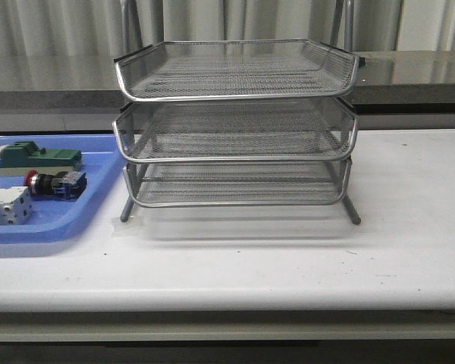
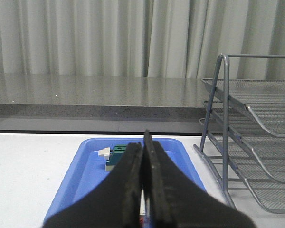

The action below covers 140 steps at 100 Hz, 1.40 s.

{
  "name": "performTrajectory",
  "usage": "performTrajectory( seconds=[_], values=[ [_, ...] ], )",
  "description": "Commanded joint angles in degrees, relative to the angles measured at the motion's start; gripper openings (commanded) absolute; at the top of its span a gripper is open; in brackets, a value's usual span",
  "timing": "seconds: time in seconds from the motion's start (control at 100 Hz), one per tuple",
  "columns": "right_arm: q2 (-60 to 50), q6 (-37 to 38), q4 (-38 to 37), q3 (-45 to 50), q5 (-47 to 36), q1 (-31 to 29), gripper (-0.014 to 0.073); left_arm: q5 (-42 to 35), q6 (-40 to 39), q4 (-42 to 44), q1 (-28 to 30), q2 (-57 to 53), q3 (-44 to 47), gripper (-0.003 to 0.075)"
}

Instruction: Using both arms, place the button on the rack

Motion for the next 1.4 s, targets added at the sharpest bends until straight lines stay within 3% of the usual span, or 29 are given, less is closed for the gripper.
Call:
performTrajectory(
  seconds=[0.0,0.23,0.6,0.75,0.91,0.98,1.22,1.39],
  values=[
    [5.33,-0.18,1.19,-7.41,3.32,-0.08,-0.0060,-4.30,-0.43,-0.51,0.00,-1.58,2.45,-0.0020],
    [20.48,-0.18,6.76,-21.16,16.88,-0.08,-0.0060,-4.30,-0.43,-0.51,0.00,-1.58,2.45,-0.0020],
    [36.38,-0.18,24.14,-22.48,14.94,-0.08,-0.0052,-4.30,-0.43,-0.51,0.00,-1.58,2.45,-0.0020],
    [41.62,-1.57,29.21,-22.48,14.85,-0.06,0.0086,-4.30,-0.43,-0.51,0.00,-1.58,2.45,-0.0020],
    [46.12,-10.18,40.06,-22.48,14.28,-0.06,0.0328,-4.30,-0.43,-0.51,0.00,-1.58,2.45,-0.0020],
    [48.27,-16.37,47.14,-22.48,14.28,-0.06,0.0391,-4.30,-0.43,-0.51,0.00,-1.58,2.45,-0.0020],
    [58.17,-43.53,73.74,-22.48,14.28,-0.06,0.0401,-4.30,-0.43,-0.51,0.00,-1.58,2.45,-0.0020],
    [65.96,-49.01,79.09,-22.48,14.28,-0.06,0.0401,-4.30,-0.43,-0.51,0.00,-1.58,2.45,-0.0020]
  ],
)
